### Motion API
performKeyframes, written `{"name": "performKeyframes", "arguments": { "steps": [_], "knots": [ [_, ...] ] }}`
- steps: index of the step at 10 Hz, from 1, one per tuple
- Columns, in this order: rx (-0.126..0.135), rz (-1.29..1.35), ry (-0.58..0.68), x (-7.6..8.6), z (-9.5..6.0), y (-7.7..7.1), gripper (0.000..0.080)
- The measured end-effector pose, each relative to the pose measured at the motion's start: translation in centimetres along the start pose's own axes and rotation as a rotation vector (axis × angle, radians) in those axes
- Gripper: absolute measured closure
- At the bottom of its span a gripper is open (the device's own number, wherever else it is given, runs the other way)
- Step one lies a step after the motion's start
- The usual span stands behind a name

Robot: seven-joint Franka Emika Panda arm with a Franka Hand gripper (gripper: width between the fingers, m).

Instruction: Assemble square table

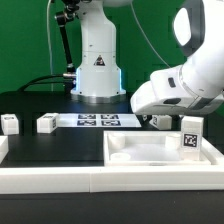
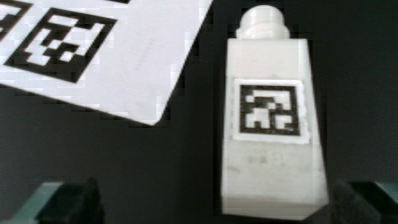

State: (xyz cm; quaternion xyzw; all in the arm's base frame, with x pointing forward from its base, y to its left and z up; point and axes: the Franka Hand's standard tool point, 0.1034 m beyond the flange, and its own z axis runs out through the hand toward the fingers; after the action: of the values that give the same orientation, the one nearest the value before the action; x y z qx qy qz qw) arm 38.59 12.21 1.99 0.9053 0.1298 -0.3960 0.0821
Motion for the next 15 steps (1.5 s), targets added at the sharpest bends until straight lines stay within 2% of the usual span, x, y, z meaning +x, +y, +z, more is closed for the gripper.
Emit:
{"name": "performKeyframes", "arguments": {
  "steps": [1, 6, 10, 15],
  "knots": [
    [0.008, -0.006, 0.003, 0.08, -0.04, 0.28, 0.0151],
    [0.012, 0.005, 0.006, 0.16, -0.03, 0.72, 0.0151],
    [0.019, 0.140, 0.013, 0.35, 0.08, 0.16, 0.0151],
    [0.022, 0.164, 0.019, 0.52, 0.05, 0.42, 0.0151]
  ]
}}
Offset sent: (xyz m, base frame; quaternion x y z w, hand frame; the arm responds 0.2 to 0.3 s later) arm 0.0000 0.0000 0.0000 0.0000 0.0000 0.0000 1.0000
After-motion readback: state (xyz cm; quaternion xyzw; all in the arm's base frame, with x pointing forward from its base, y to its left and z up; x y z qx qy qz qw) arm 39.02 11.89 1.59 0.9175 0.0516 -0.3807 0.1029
